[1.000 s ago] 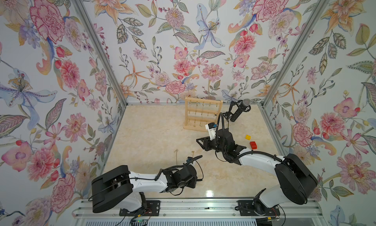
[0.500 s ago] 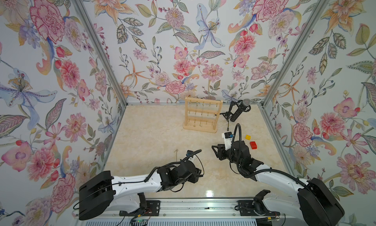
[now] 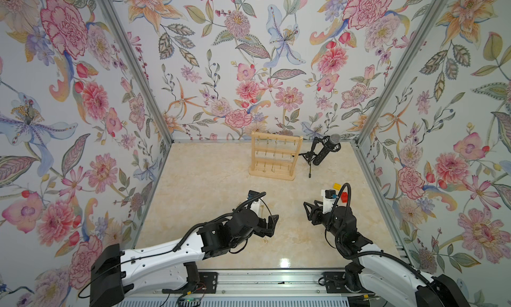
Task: Take the necklace off the jewelry display stand
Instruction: Place the necklace at the center of the board.
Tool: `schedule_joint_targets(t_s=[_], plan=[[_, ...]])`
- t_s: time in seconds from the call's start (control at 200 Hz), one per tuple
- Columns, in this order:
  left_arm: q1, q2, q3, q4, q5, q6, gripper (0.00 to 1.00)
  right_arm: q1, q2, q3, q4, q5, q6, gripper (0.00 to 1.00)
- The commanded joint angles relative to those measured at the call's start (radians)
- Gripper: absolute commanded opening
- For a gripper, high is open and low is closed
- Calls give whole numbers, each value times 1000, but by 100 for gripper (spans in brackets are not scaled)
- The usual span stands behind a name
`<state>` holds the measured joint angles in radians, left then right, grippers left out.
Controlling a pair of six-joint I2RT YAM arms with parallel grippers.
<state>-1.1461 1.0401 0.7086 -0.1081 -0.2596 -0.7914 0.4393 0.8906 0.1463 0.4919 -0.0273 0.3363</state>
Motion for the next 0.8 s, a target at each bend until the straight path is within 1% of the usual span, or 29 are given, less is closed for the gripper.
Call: schedule_joint_targets(t_s=[0.0,0.145,0.29,0.59,0.671,0.791], plan=[[23,-29,53,-78,-82,56,99,-10,-34,-12,71,34,6,62],[45,-56,75,-117,-110,66,99,-12,-58,-26,79,41,10,63],[68,-69,98,-144,-118,79,99,-12,-67,-31,90,22,11,65],[82,-80,111,-130,-143,92,99,-12,-62,-30,119,-44,-2,70],[97,-86,107,-123,-145,98,99,-13,-94,-21,95,-96,-11,70],[139,-83,103,-93,-125,121,99,-13,-180,-21,64,-152,-15,72]])
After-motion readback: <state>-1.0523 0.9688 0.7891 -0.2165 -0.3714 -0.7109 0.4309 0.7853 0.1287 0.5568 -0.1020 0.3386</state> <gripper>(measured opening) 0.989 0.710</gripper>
